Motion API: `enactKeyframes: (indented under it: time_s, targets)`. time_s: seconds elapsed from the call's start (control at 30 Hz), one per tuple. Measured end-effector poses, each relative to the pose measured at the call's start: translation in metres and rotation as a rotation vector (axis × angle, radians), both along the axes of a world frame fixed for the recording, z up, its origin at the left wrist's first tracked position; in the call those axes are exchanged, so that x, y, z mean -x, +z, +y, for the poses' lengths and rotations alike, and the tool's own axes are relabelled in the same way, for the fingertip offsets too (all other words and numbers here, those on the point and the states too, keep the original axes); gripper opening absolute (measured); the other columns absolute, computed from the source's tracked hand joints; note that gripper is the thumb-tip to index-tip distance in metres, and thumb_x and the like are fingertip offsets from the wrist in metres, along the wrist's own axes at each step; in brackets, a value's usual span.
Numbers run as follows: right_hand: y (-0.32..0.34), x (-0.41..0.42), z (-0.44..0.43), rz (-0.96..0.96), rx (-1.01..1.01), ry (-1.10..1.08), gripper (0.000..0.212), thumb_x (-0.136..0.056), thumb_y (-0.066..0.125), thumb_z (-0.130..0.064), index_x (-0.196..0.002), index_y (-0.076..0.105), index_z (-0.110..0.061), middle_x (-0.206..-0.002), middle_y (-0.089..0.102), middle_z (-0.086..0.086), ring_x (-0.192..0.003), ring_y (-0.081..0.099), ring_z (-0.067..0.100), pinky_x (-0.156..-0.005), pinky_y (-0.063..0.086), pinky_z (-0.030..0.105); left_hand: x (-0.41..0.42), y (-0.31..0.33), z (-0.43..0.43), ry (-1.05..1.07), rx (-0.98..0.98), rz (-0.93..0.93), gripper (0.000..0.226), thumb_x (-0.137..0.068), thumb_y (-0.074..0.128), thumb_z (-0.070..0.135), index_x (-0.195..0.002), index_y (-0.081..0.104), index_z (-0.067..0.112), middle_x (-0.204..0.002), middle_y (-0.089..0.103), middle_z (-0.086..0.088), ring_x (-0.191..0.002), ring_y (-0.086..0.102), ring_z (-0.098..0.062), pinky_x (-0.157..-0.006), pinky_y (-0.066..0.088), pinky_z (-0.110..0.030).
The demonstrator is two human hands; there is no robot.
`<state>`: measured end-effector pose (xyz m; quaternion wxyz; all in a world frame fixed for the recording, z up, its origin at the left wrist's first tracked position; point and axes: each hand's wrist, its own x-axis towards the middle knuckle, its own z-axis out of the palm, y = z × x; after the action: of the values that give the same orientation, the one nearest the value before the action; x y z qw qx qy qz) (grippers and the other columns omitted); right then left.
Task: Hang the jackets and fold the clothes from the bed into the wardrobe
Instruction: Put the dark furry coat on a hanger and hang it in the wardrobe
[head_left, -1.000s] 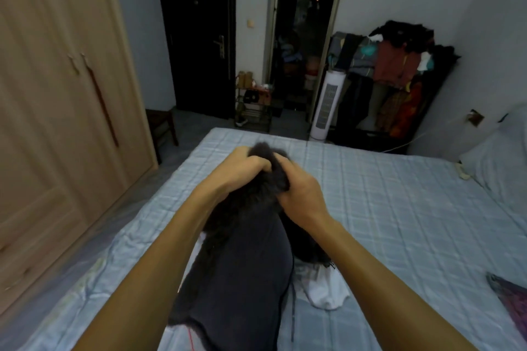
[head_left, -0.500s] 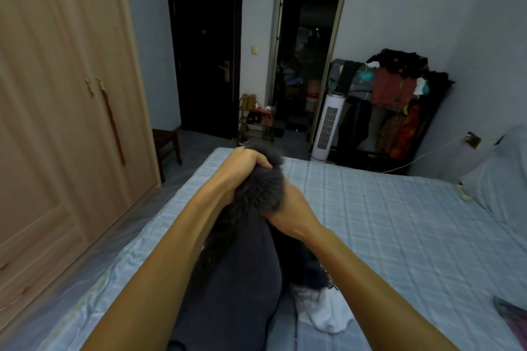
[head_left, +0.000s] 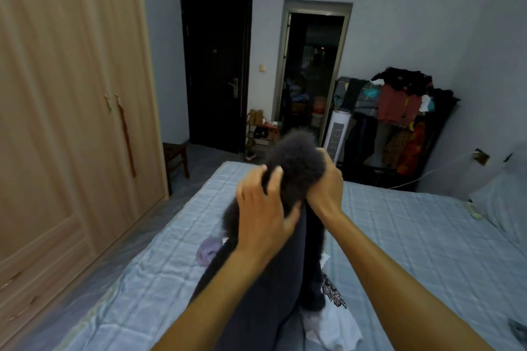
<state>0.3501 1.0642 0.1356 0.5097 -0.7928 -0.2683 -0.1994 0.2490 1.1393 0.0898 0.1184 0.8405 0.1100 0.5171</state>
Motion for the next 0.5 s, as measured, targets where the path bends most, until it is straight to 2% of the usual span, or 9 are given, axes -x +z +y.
enactKeyframes:
  time_s: [0.07,0.13,0.23,0.3,0.37,0.43,0.5]
  targets:
    - [0.014,0.002,-0.009,-0.048,-0.005,-0.056,0.021,-0.09,0.06,-0.021,-0.11,0.06,-0.024,-0.074,0.056,-0.009,-0.071,0.054,0.014,-0.061,0.039,0.029,-0.008,-0.022,-0.015,0.101,-0.117,0.097,0.084,-0.067,0.076,0.038,-0.136,0.034,0.014,-0.138,0.028,-0.02,-0.128,0.031,-0.037,-0.105,0.025,-0.05]
    - [0.024,0.004,-0.015,-0.089,-0.032,-0.101,0.023,-0.091,0.058,-0.018,-0.113,0.062,-0.023,-0.077,0.059,-0.008,-0.071,0.053,0.013,-0.061,0.036,0.027,-0.018,-0.026,-0.019,0.165,-0.055,0.163,0.092,-0.063,0.079,0.041,-0.139,0.032,0.017,-0.143,0.024,-0.022,-0.131,0.026,-0.039,-0.106,0.024,-0.052]
    - [0.041,-0.001,-0.031,-0.164,-0.121,-0.17,0.023,-0.091,0.053,-0.014,-0.11,0.065,-0.022,-0.085,0.069,0.001,-0.074,0.06,0.019,-0.06,0.034,0.026,-0.03,-0.003,-0.009,0.203,0.064,0.131,0.097,-0.069,0.074,0.053,-0.144,0.024,0.018,-0.144,0.027,-0.022,-0.131,0.027,-0.038,-0.104,0.029,-0.057]
    - [0.056,-0.005,-0.044,-0.208,-0.159,-0.217,0.023,-0.091,0.054,-0.014,-0.109,0.066,-0.02,-0.088,0.071,0.006,-0.079,0.064,0.025,-0.059,0.033,0.025,-0.038,0.018,-0.005,0.168,0.114,0.11,0.096,-0.074,0.068,0.057,-0.146,0.017,0.018,-0.14,0.038,-0.021,-0.129,0.035,-0.037,-0.104,0.028,-0.058]
    - [0.076,-0.005,-0.057,-0.256,-0.185,-0.257,0.022,-0.089,0.053,-0.017,-0.106,0.067,-0.018,-0.09,0.071,0.008,-0.082,0.064,0.028,-0.06,0.031,0.025,-0.044,0.04,-0.009,0.11,0.116,0.111,0.092,-0.078,0.065,0.056,-0.147,0.018,0.016,-0.132,0.049,-0.017,-0.123,0.044,-0.034,-0.105,0.027,-0.055]
    - [0.096,-0.001,-0.071,-0.318,-0.224,-0.287,0.024,-0.087,0.05,-0.02,-0.104,0.067,-0.018,-0.088,0.071,0.008,-0.08,0.063,0.028,-0.059,0.03,0.025,-0.048,0.066,-0.017,-0.022,0.166,0.105,0.086,-0.079,0.066,0.052,-0.146,0.025,0.016,-0.125,0.055,-0.01,-0.117,0.05,-0.03,-0.104,0.029,-0.048]
    - [0.113,0.001,-0.088,-0.374,-0.251,-0.349,0.023,-0.087,0.051,-0.016,-0.104,0.067,-0.016,-0.088,0.07,0.011,-0.079,0.06,0.03,-0.059,0.027,0.024,-0.048,0.092,-0.024,-0.159,0.209,0.091,0.073,-0.077,0.07,0.048,-0.136,0.04,0.017,-0.115,0.062,-0.007,-0.108,0.056,-0.03,-0.097,0.036,-0.045]
